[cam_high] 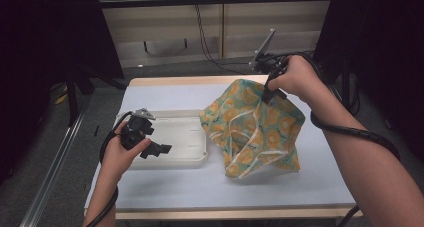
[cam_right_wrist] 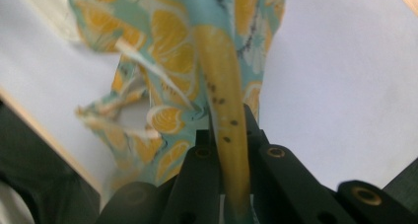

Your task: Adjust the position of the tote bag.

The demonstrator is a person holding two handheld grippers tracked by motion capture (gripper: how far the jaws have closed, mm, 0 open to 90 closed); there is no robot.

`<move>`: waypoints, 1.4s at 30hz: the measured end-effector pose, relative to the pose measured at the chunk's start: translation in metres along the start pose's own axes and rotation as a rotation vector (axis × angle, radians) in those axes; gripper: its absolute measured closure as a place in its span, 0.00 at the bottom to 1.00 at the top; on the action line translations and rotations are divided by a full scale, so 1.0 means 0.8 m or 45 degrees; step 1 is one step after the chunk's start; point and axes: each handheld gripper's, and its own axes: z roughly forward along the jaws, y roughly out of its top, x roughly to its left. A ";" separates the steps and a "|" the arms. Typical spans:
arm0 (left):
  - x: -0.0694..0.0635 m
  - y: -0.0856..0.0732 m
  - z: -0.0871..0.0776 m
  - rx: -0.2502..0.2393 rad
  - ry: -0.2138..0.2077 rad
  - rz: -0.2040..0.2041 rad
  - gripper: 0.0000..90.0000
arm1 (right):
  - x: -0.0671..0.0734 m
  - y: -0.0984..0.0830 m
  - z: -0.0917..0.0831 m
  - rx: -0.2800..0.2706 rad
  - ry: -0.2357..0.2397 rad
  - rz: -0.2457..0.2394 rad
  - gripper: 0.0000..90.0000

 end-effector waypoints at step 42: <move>-0.006 0.001 0.015 0.022 -0.009 -0.019 0.04 | -0.008 -0.003 -0.018 0.007 0.080 -0.757 0.99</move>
